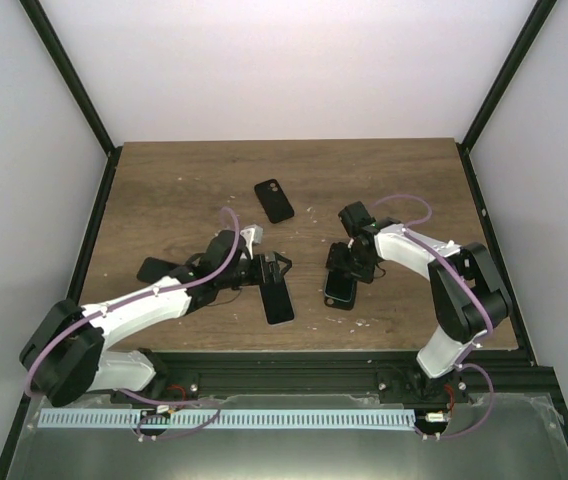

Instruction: Put the phone into the phone case

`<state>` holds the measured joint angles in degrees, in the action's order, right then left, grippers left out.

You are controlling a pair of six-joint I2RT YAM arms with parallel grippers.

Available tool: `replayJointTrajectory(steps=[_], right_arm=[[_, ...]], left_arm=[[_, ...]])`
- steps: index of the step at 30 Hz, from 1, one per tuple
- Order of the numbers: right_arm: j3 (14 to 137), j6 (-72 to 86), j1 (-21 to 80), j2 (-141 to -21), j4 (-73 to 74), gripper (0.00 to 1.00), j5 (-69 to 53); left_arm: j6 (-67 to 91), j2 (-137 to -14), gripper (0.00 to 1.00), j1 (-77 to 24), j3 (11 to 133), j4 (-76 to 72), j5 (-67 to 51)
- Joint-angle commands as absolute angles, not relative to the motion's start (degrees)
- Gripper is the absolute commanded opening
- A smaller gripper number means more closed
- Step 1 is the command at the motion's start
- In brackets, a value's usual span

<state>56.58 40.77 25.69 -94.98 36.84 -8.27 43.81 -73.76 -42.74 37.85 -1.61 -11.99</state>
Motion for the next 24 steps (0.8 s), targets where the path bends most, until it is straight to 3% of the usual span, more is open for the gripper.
replayJointTrajectory(steps=[1,24], right_arm=[[56.76,39.74,26.38,-93.30,38.94,0.63,-7.95],[54.73,38.43,26.42,-89.54,39.39,0.63,-8.74]], left_arm=[[43.62,-74.68,0.84,-42.56,37.69,-2.46,-12.83],[43.68,-74.96,0.84,-42.62,37.83,-2.74,-13.45]])
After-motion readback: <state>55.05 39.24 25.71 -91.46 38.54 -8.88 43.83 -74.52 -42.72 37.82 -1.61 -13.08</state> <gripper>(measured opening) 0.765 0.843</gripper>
